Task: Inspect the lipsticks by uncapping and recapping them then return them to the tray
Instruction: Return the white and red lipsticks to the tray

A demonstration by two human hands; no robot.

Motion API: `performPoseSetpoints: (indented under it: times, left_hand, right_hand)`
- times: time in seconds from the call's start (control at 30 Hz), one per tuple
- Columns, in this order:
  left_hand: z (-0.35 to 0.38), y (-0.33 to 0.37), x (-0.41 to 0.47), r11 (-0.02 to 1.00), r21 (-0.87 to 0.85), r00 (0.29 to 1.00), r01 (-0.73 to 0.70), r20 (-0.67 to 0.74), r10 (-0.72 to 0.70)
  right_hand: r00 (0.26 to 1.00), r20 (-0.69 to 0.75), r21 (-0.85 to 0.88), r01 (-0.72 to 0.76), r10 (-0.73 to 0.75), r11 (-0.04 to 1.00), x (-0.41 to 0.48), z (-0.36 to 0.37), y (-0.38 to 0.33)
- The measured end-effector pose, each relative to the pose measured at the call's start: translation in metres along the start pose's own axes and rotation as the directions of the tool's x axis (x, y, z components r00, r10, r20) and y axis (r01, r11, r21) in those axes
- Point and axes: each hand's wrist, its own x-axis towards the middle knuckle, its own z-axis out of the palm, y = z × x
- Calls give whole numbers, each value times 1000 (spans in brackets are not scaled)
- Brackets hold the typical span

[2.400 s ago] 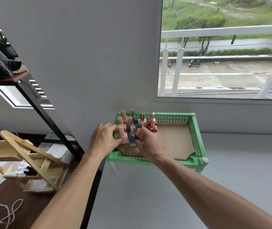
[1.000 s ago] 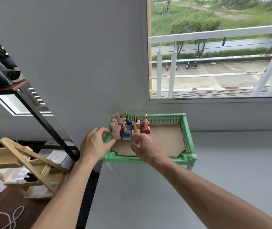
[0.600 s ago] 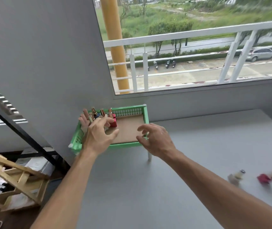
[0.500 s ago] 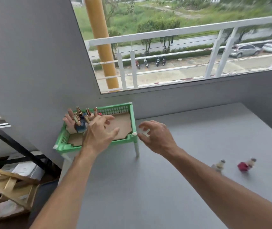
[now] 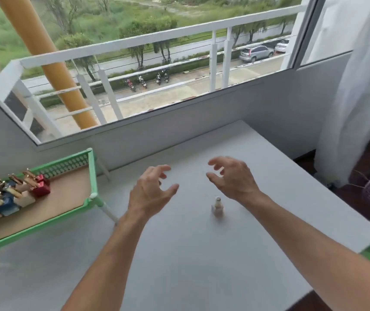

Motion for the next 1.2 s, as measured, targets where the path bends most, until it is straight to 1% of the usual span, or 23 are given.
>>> performPoseSetpoints:
  times: [0.1,0.2,0.3,0.4,0.5,0.6,0.7,0.8,1.03,1.2]
  left_hand:
    - [37,18,-2,999,37,991,-6,133,1]
    - [71,31,-6,998,69,968,11,250,-28]
    - [101,38,-10,993,115,945,41,317,-76]
    - [126,42,-13,983,159,921,89,363,-142]
    - [143,45,-16,972,183,909,145,363,-203]
    - [157,47,-17,959,203,898,197,354,-260]
    - [167,47,-17,946,223,903,234,311,-296]
    - [172,45,-14,940,243,898,239,314,-309]
    - [174,41,-6,944,232,898,236,318,-303]
    - [160,41,2,945,196,897,261,313,-313]
  right_hand:
    - [996,-7,-24,-84,84,996,-4,-15,41]
    - [987,19,-51,-158,159,986,-6,-23,79]
    - [975,57,-77,-212,216,974,-7,-25,111]
    - [966,91,-88,-235,243,968,-7,-21,136]
    - [954,148,-92,-249,260,964,-6,-15,155]
    - [926,249,-111,-263,283,958,-4,-9,172]
    - [897,336,-115,-263,286,958,-3,1,183]
    - [886,383,-78,-251,261,965,0,11,188]
    - [908,358,13,-240,219,971,6,23,193]
    - [923,331,61,-226,194,972,10,18,183]
